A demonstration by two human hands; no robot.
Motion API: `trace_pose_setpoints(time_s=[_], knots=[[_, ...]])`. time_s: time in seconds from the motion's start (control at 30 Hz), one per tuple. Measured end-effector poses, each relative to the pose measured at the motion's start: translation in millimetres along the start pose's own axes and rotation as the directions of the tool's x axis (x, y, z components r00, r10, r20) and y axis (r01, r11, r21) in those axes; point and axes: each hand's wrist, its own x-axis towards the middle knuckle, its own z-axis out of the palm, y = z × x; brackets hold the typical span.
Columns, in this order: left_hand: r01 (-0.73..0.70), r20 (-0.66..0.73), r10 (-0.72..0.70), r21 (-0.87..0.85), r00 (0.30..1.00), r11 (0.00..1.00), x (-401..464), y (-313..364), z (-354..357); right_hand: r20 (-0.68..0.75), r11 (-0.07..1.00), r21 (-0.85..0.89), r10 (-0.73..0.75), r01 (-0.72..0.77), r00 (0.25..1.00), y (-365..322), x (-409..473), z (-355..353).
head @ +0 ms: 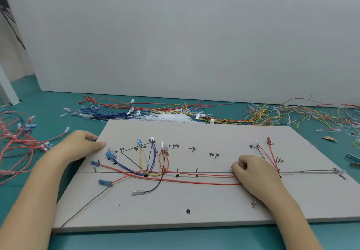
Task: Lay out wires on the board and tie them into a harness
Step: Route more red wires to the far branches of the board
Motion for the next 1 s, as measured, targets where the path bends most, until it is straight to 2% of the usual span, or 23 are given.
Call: trace_pose_setpoints(time_s=[0.07,0.2,0.27,0.63,0.73,0.83,0.9,0.97,1.0], knots=[[0.018,0.034,-0.020,0.064,0.999,0.998,-2,1,-4,0.004,0.999,0.030,-0.014,0.014,1.000,2,0,0],[0.018,0.067,-0.041,0.313,0.997,0.950,-2,12,-7,-0.002,0.996,0.086,-0.026,0.026,1.000,4,0,0],[0.016,0.070,-0.044,0.358,0.997,0.934,-1,17,-8,-0.012,0.994,0.105,-0.019,0.021,1.000,6,1,0],[0.018,0.123,-0.052,0.264,0.991,0.964,-18,24,1,-0.049,0.987,0.157,0.031,-0.023,0.998,22,5,-3],[0.001,0.086,-0.027,0.286,0.996,0.958,-24,25,8,-0.052,0.988,0.154,0.027,-0.019,0.998,25,5,-3],[0.007,0.072,-0.024,0.232,0.997,0.973,-32,22,9,-0.061,0.989,0.143,0.041,-0.032,0.997,27,5,-2],[-0.033,-0.096,0.054,0.206,0.994,0.978,-42,20,8,-0.060,0.988,0.150,0.046,-0.037,0.997,28,5,-1],[-0.225,-0.352,0.261,0.139,0.899,0.964,-55,20,5,-0.059,0.985,0.169,0.050,-0.039,0.997,26,6,-1],[-0.340,-0.371,0.345,0.083,0.862,0.937,-63,22,2,-0.060,0.982,0.182,0.055,-0.043,0.997,24,6,-1]])
